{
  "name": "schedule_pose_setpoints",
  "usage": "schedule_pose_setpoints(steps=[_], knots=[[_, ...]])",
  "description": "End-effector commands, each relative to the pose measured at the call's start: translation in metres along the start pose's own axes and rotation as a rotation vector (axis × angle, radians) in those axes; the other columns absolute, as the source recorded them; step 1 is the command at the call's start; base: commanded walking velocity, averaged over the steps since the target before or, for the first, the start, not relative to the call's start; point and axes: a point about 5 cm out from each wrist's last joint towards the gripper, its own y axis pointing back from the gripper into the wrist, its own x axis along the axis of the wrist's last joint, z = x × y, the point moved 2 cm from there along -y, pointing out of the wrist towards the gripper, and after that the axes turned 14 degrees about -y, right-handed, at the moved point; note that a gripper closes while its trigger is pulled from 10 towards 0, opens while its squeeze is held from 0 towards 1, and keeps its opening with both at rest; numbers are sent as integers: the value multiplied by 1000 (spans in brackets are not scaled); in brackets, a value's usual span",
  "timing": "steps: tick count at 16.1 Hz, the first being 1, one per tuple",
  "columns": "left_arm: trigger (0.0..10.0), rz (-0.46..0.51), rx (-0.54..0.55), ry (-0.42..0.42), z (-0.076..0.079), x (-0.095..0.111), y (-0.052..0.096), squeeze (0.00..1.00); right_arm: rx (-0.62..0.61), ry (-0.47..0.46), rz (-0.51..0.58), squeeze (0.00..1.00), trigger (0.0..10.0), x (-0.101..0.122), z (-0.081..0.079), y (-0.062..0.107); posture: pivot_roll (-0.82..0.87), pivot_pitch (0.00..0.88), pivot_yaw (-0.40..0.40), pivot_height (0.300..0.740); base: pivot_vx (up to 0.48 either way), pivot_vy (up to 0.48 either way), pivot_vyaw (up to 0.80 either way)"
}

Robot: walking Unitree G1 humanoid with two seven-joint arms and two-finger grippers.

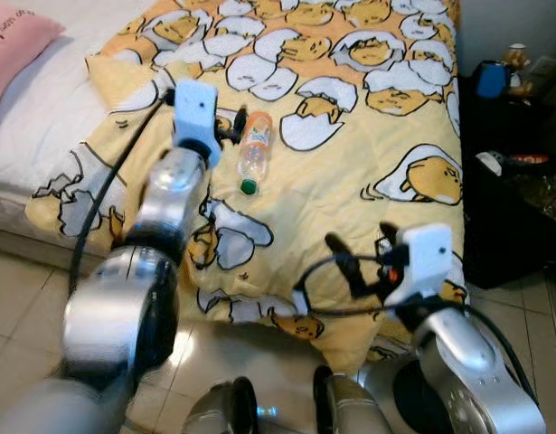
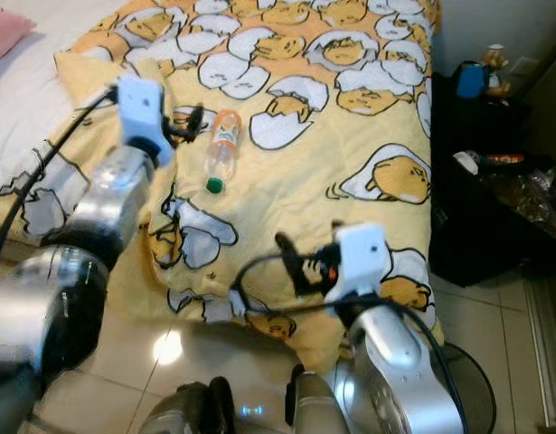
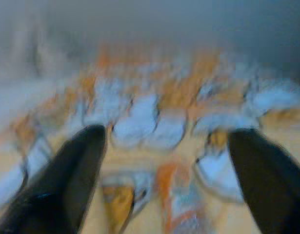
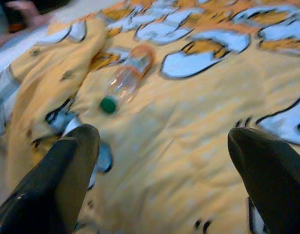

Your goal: Clean up the room

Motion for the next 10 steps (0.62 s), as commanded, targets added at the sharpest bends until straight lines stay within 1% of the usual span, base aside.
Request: schedule_pose_setpoints(steps=[1, 2, 3, 4, 5, 6, 7, 8, 9, 10], knots=[[10000, 24, -69, -11, 14, -1, 17, 1000, -28, 1, 0, 0, 10000, -3, 6, 0, -245, 161, 30, 740, 0, 0, 0], [10000, 63, -109, -36, 28, 2, 46, 1000, -38, -6, 10, 0, 10000, -4, 8, -2, -204, 150, 30, 740, 0, 0, 0], [10000, 83, -141, -25, 47, 3, 82, 1000, -42, -15, 17, 0, 10000, -5, 9, -4, -191, 142, 29, 740, 0, 0, 0], [10000, 100, -151, 19, 61, 5, 107, 1000, -42, -22, 23, 0, 10000, -7, 8, -5, -183, 139, 31, 740, 0, 0, 0], [10000, 83, -159, 49, 70, 3, 118, 1000, -42, -22, 26, 0, 10000, -7, 7, -6, -178, 134, 32, 740, 0, 0, 0], [10000, 20, -124, 105, 77, -3, 129, 1000, -48, -25, 35, 0, 10000, -9, 8, -7, -175, 126, 31, 740, 0, 0, 0], [10000, -26, -68, 137, 73, -7, 127, 1000, -54, -25, 41, 0, 10000, -11, 10, -8, -177, 123, 30, 740, 0, 0, 0], [10000, -48, -22, 154, 63, -7, 123, 1000, -61, -22, 45, 0, 10000, -12, 11, -8, -181, 119, 32, 740, 0, 0, 0], [10000, -53, -14, 164, 57, -4, 122, 1000, -67, -21, 46, 0, 10000, -13, 12, -8, -181, 116, 34, 740, 0, 0, 0], [10000, -75, -6, 170, 54, -2, 125, 424, -71, -21, 45, 0, 10000, -15, 14, -8, -181, 117, 35, 740, 0, 0, 0]])
